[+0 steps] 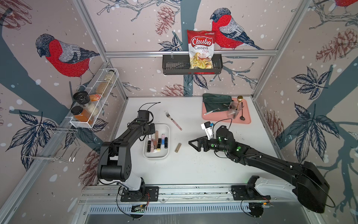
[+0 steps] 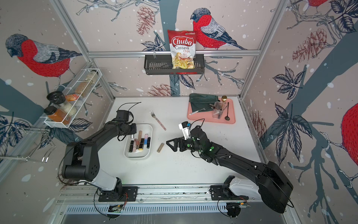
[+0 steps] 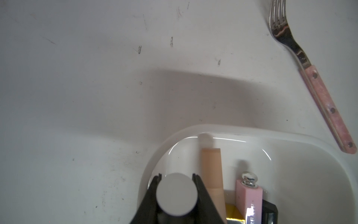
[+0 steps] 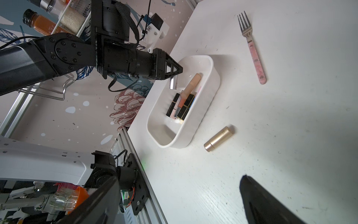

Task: Put the lipstick into the storage box
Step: Place the lipstick in the storage box.

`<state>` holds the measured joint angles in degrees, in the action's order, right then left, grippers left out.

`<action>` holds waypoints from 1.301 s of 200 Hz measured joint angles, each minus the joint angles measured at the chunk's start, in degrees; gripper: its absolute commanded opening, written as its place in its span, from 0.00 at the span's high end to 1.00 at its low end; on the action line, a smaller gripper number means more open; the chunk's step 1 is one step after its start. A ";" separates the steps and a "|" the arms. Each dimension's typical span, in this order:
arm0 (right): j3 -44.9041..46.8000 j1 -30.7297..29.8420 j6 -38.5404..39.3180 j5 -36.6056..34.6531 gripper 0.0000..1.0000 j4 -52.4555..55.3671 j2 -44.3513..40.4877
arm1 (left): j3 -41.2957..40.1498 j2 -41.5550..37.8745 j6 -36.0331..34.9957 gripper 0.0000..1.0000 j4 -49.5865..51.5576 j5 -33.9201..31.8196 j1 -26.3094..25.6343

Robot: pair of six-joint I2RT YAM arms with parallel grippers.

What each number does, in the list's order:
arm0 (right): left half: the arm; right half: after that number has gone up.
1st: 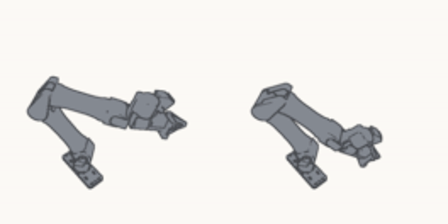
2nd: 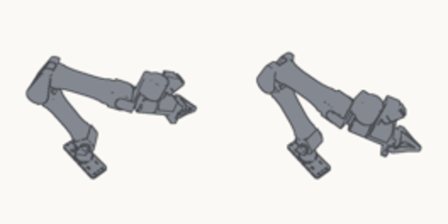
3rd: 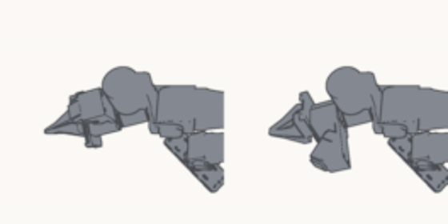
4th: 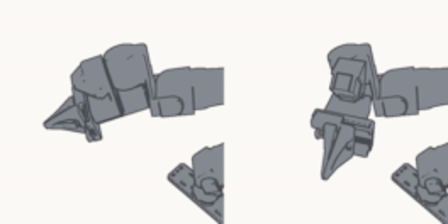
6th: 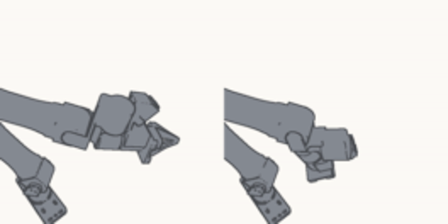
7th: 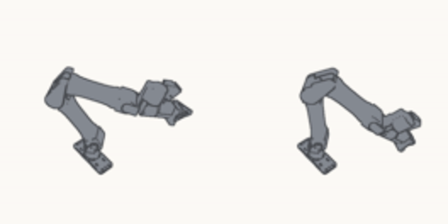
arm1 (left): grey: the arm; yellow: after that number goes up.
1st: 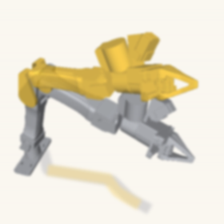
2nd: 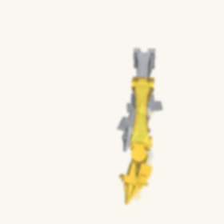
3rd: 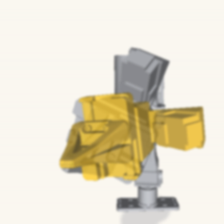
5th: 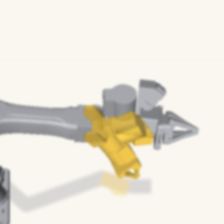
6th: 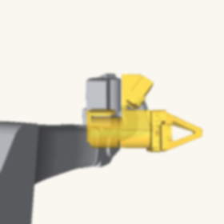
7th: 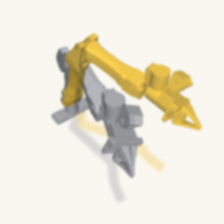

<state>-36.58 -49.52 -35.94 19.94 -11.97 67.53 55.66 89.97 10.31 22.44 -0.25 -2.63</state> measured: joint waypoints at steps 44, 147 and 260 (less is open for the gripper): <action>0.07 -0.02 0.00 -0.11 0.00 -0.07 0.59 | 0.33 0.70 0.24 0.69 -0.52 1.62 0.76; 0.07 -0.31 -0.04 -0.15 0.00 -0.39 0.76 | 0.39 0.02 0.44 0.56 -1.20 3.58 1.01; -0.37 -0.81 0.02 -1.44 0.00 0.31 2.32 | -4.33 -12.09 1.51 0.54 -5.79 11.78 0.96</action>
<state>-36.95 -50.33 -35.92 18.50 -11.66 69.84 51.33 77.89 11.81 16.64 11.53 -1.67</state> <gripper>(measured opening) 0.999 0.451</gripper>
